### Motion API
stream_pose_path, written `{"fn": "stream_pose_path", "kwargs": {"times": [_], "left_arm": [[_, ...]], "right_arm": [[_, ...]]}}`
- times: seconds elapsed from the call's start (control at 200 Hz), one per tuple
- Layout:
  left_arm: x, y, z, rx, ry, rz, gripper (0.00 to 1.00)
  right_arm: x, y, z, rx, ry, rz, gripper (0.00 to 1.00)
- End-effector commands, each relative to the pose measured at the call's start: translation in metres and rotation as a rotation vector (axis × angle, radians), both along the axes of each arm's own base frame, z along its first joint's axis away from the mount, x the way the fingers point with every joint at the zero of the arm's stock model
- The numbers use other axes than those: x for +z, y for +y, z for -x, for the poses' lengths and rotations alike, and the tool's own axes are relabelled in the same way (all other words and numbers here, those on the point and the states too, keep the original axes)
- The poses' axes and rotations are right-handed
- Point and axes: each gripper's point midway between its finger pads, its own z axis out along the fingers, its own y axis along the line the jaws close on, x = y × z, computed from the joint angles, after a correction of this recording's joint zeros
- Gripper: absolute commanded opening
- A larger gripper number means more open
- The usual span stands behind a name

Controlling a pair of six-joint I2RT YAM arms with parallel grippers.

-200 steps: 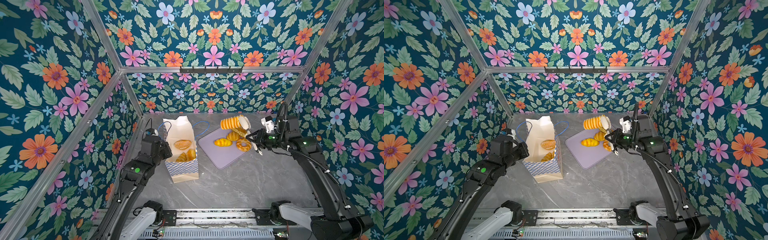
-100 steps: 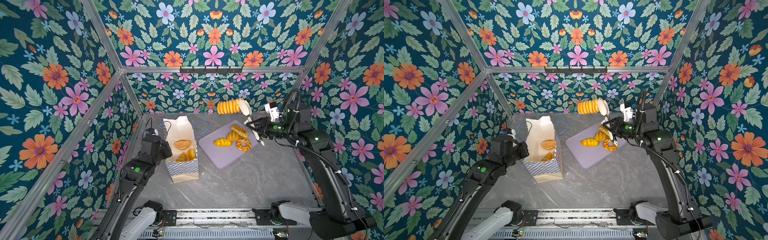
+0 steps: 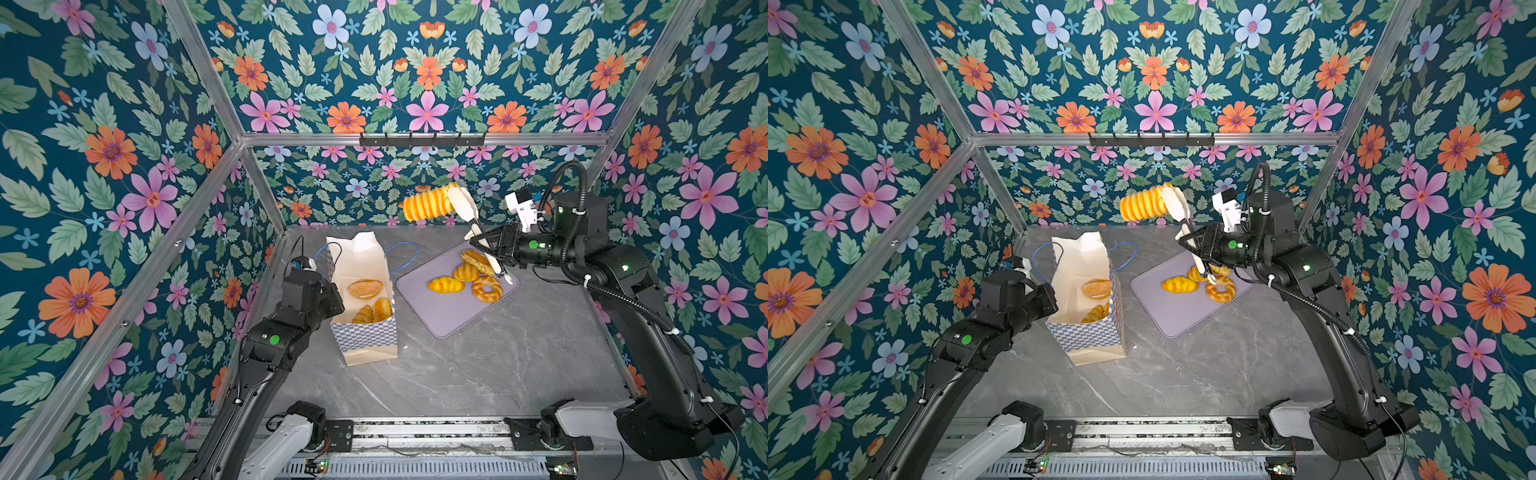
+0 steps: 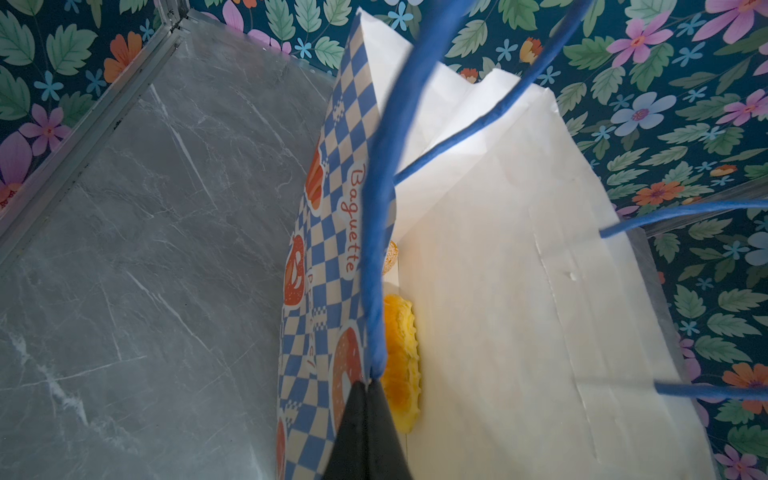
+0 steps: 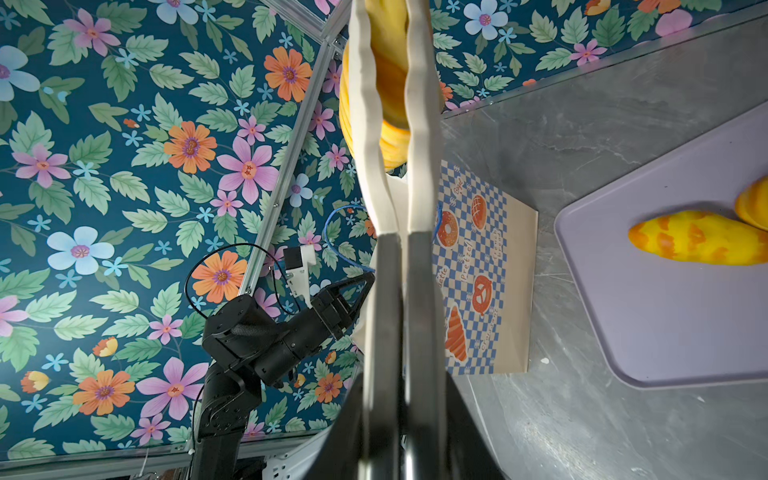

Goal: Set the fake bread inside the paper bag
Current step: 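Lift the ridged bun from the tray with the tongs, then carry the ridged bun with the tongs over the paper bag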

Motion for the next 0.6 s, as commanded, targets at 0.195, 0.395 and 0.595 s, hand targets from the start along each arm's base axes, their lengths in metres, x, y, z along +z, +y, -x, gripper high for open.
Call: {"fn": "stream_pose_path", "kwargs": {"times": [0.195,0.395,0.595], "left_arm": [[0.001,0.000,0.001,0.008,0.000,0.013,0.00],[0.000,0.001,0.003,0.010,0.001,0.015,0.00],[0.000,0.002,0.004,0.013,-0.001,0.016,0.00]], "right_arm": [[0.003,0.043,0.001,0.079,-0.079,0.067,0.19],[-0.015,0.069,0.001,0.109,-0.089,0.178,0.19],[-0.030,0.090,0.003,0.141,-0.103,0.280,0.19]]}}
